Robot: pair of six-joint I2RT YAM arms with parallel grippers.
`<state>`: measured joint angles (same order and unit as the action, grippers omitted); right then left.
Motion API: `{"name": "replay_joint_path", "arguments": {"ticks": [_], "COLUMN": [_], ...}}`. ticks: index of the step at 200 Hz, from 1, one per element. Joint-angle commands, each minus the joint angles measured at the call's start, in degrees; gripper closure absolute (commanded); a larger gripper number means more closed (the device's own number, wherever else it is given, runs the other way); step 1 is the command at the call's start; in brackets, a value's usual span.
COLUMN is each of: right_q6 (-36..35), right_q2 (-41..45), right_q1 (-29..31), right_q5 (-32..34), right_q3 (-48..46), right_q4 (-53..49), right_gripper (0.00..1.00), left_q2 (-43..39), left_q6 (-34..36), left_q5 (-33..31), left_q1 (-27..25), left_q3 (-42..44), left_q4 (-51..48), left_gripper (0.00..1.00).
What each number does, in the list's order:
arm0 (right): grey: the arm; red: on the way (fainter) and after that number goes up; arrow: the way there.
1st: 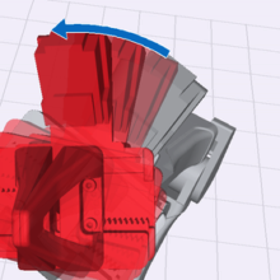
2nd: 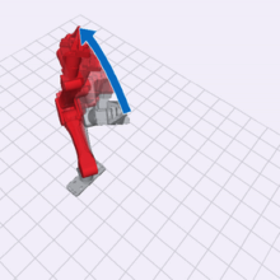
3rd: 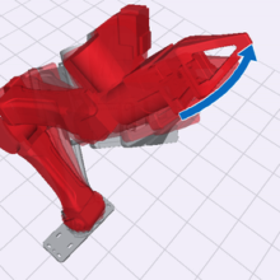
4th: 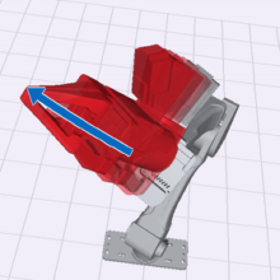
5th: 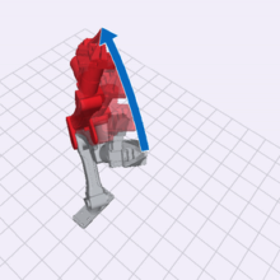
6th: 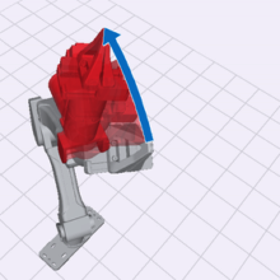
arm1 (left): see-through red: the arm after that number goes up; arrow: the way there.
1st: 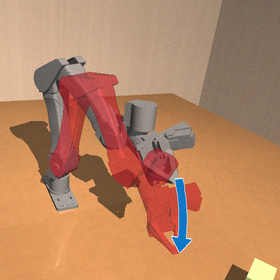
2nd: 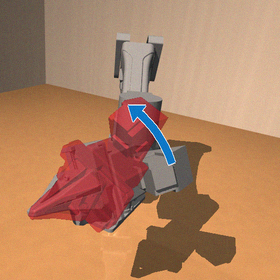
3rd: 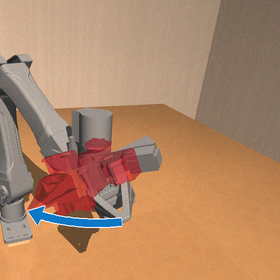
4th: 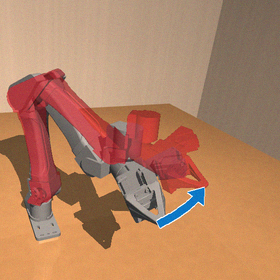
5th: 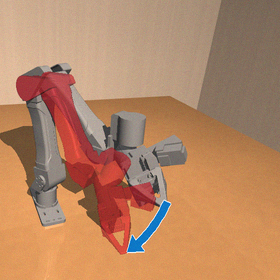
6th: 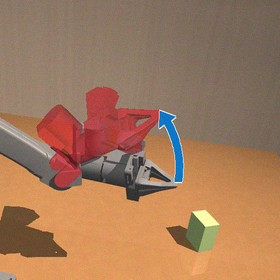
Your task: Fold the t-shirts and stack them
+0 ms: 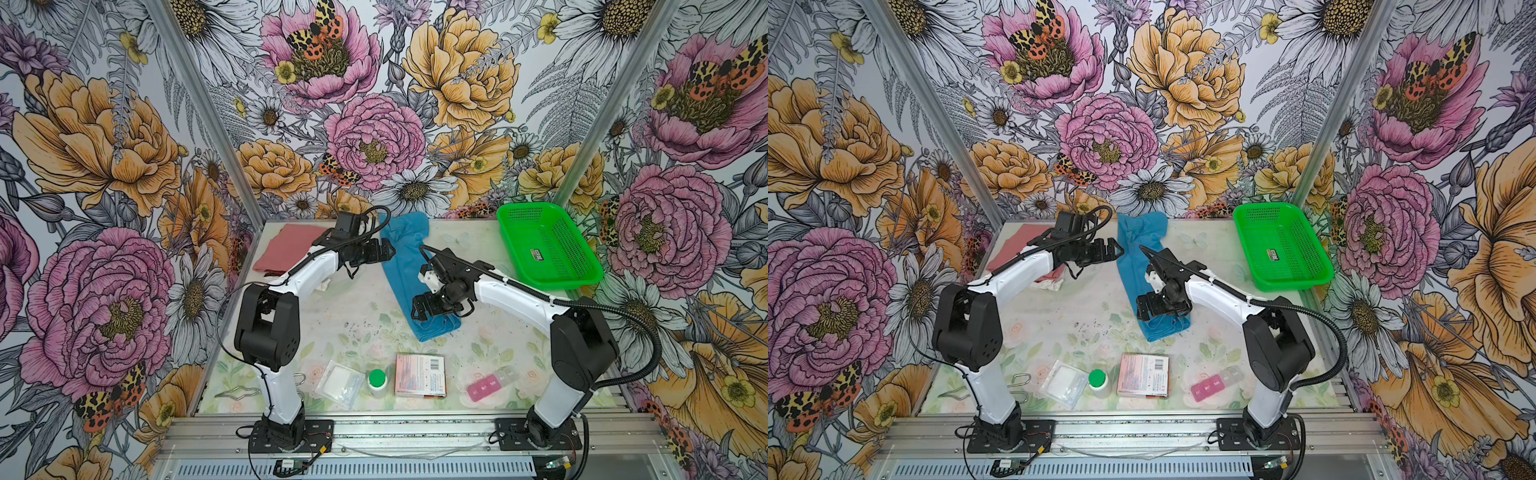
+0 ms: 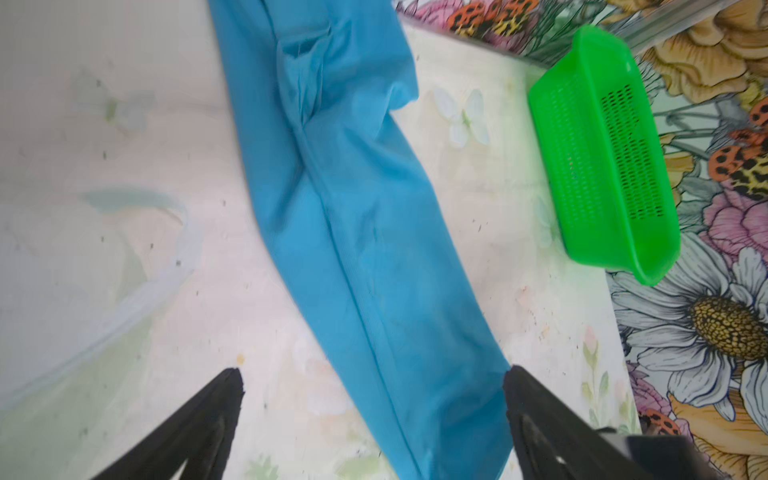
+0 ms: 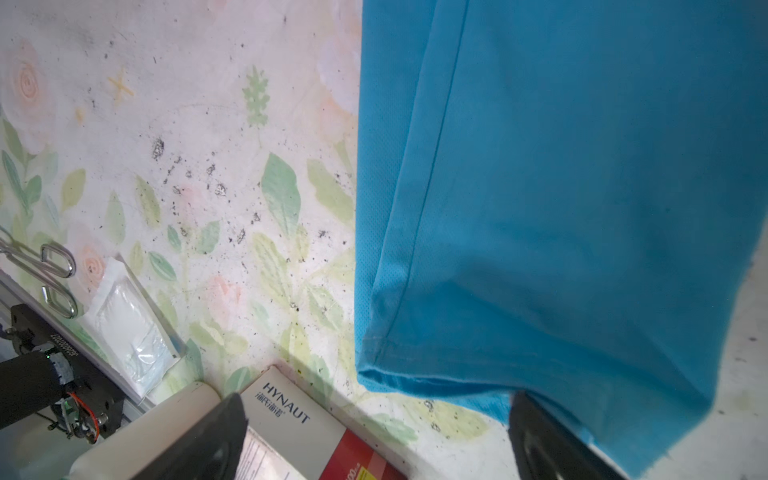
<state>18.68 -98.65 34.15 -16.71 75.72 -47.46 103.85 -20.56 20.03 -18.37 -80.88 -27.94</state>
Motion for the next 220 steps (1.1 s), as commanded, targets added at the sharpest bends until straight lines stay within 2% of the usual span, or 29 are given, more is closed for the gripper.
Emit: {"name": "replay_joint_path", "arguments": {"ticks": [1, 27, 51, 103, 130, 157, 176, 201, 220], "right_q6": [-2.4, -2.9, -3.8, -6.9, -7.7, -8.0, -7.5, -3.6, -0.4], "right_q2": [4.5, 5.5, 1.0, -12.3, -15.3, -15.5, -14.2, -11.2, -10.1], "right_q1": [0.2, 0.0, -0.7, -1.8, -1.6, -1.1, 0.1, 4.3, 7.8], "right_q5": [1.0, 1.6, 2.4, 14.8, 17.3, 15.7, 11.2, 7.0, 5.1], "right_q3": [4.4, 5.8, 6.3, 10.5, 9.0, 4.4, -1.5, -8.7, -9.5], "right_q4": [-4.9, -6.3, -5.9, -6.1, -6.0, -5.7, -4.4, -1.3, 0.4], "right_gripper": [0.0, 0.0, 0.0, 0.01, 0.01, 0.01, 0.02, 0.03, 0.03], "left_q2": [-5.6, -8.8, -11.2, -14.7, -16.2, -17.6, -18.4, -17.6, -16.2], "left_q6": [-0.3, -0.7, -1.7, -2.3, -2.4, -2.5, -2.0, 0.5, 2.4], "left_q5": [0.0, 0.1, 0.1, 1.6, 1.8, 2.1, 3.2, 4.7, 5.9], "left_q1": [1.9, 3.1, 3.5, 4.3, 4.9, 4.9, 4.1, 2.0, 0.0], "left_q3": [7.4, 13.2, 15.3, 16.2, 17.5, 18.3, 18.9, 19.2, 20.1], "left_q4": [4.8, 6.0, 7.4, 7.4, 7.4, 7.4, 7.1, 3.5, 1.2], "left_gripper": [0.01, 0.01, 0.01, 0.01, 0.01, 0.01, 0.01, 0.01, 0.01]}}
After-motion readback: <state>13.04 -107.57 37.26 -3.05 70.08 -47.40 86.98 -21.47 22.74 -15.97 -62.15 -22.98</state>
